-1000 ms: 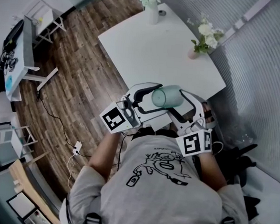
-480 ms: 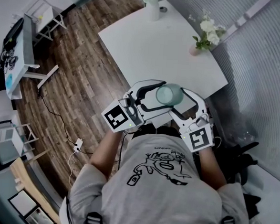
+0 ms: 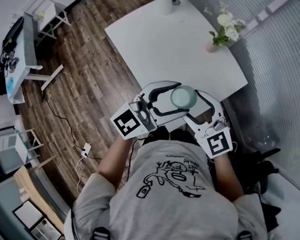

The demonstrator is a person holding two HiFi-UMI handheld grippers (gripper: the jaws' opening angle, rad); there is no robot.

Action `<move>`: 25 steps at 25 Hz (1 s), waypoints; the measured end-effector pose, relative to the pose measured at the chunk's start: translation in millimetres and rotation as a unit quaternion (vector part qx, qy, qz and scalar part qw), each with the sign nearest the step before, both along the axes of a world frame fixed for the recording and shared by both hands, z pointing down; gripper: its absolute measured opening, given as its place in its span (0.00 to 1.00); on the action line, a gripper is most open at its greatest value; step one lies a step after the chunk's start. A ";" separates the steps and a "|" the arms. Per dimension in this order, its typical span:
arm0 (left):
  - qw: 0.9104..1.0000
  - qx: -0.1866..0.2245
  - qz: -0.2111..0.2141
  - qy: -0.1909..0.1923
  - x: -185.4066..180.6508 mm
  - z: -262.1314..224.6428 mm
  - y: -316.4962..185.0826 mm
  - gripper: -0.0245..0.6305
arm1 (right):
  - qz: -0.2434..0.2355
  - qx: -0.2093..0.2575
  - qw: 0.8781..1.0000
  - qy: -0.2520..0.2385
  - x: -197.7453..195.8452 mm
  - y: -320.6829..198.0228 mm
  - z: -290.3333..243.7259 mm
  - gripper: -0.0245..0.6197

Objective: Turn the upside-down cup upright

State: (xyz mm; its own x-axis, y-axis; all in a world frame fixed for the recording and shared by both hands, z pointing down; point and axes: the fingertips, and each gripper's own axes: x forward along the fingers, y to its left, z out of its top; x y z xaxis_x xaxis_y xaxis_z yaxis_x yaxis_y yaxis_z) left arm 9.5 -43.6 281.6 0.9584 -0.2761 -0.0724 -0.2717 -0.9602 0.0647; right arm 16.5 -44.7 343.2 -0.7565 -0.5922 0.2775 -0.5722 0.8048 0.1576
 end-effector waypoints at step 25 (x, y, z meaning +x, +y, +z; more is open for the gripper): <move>0.999 -0.016 0.015 -0.030 21.4 42.8 -5.6 0.47 | 0.013 -0.077 0.994 -0.074 12.3 -2.8 46.5 0.53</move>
